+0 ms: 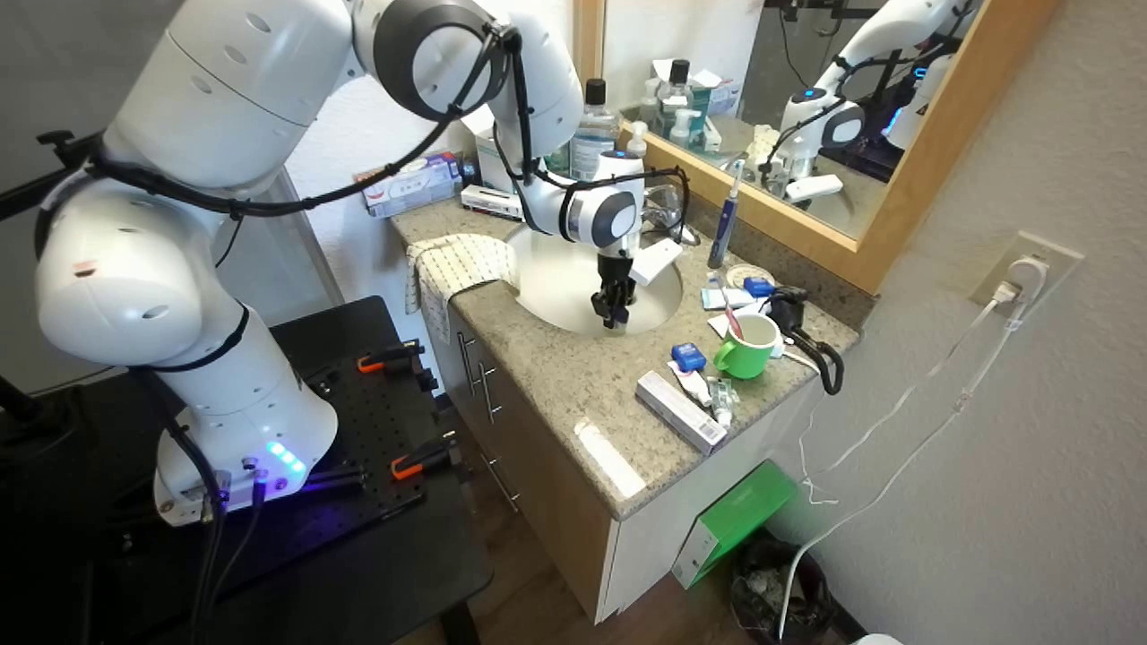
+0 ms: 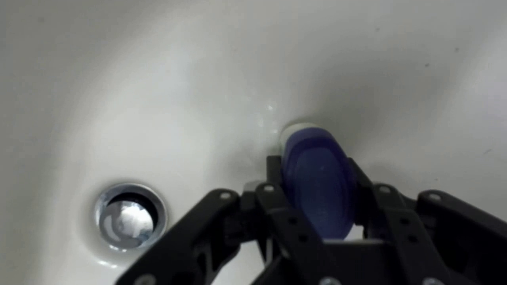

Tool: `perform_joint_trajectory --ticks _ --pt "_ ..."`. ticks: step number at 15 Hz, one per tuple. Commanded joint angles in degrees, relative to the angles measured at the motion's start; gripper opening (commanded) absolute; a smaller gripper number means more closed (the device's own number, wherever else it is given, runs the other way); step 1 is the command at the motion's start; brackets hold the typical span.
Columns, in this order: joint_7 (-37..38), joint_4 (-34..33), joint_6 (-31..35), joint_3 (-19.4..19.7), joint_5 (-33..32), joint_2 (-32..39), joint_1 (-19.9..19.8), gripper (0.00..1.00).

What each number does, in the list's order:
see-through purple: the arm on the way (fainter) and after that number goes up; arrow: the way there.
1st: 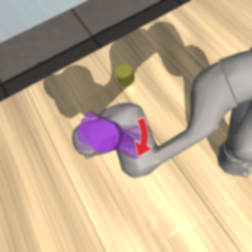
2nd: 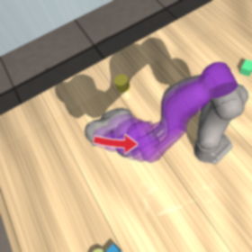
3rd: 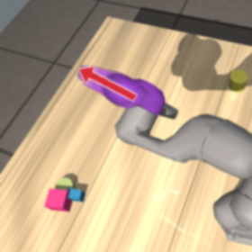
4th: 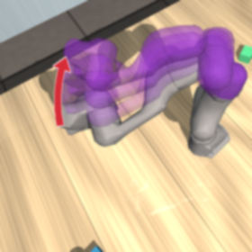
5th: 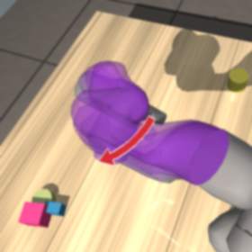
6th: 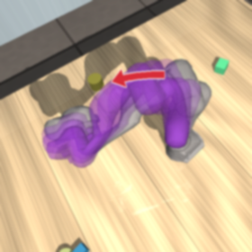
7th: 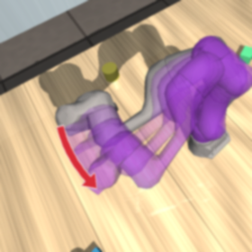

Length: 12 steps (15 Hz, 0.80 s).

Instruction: Remove the Vaseline from the sink and place it on the right side of the counter

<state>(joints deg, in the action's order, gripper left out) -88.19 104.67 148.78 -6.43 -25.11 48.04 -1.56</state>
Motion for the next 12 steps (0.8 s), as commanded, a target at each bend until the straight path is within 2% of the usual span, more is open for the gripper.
perform_joint_trajectory --ticks 1,7,12 --pt "5.2 5.4 -3.7 2.6 1.3 -6.4 2.3 0.15" --pt "16.6 10.0 -7.8 5.4 -1.1 -14.8 6.2 0.15" --pt "24.4 10.2 -15.1 5.4 -1.7 -20.1 7.6 0.15"
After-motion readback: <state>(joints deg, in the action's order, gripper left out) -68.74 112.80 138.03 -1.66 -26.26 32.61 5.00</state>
